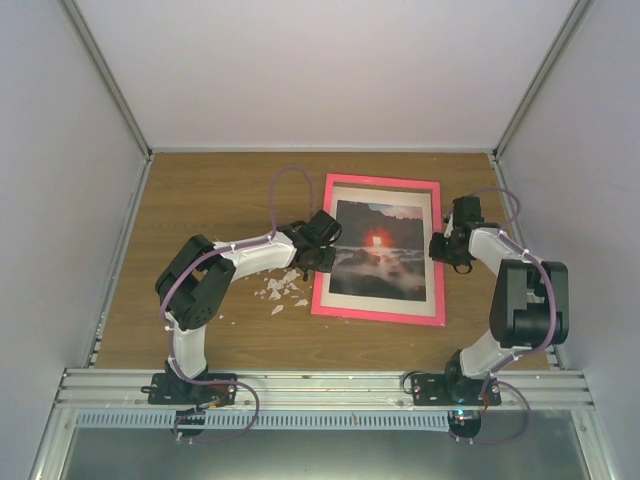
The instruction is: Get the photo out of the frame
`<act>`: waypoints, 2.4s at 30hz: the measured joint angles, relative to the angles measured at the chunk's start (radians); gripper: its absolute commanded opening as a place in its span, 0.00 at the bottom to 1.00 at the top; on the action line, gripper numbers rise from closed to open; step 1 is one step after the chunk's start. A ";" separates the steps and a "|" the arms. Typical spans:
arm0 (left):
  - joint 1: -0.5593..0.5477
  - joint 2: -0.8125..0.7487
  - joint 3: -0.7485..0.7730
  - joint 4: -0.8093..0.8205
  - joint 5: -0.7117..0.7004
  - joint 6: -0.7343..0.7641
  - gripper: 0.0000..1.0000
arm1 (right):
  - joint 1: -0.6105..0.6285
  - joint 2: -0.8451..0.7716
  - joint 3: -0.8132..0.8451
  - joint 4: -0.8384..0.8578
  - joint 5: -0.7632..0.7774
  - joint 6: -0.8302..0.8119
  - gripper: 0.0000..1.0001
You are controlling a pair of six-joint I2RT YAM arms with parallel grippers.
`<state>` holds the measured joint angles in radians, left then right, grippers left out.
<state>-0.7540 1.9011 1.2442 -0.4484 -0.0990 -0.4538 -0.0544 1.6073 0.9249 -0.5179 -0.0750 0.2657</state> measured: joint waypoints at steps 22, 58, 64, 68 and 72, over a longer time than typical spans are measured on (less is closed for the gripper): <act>0.019 -0.071 0.046 -0.079 -0.004 0.000 0.00 | 0.024 -0.028 0.087 -0.129 -0.002 -0.007 0.11; 0.299 -0.479 -0.198 -0.140 0.053 0.098 0.00 | 0.146 -0.055 0.105 0.069 -0.354 0.047 0.68; 0.299 -0.480 -0.250 -0.126 0.069 0.095 0.00 | 0.169 0.023 0.052 0.103 -0.376 0.089 0.69; 0.299 -0.480 -0.265 -0.117 0.074 0.094 0.00 | 0.225 0.092 0.050 0.124 -0.377 0.110 0.65; 0.299 -0.480 -0.267 -0.109 0.072 0.095 0.00 | 0.267 0.138 0.053 0.127 -0.356 0.123 0.46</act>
<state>-0.4553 1.4216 0.9775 -0.5571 -0.0269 -0.3592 0.2123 1.7454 0.9779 -0.3908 -0.4305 0.3889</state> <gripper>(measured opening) 0.223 0.590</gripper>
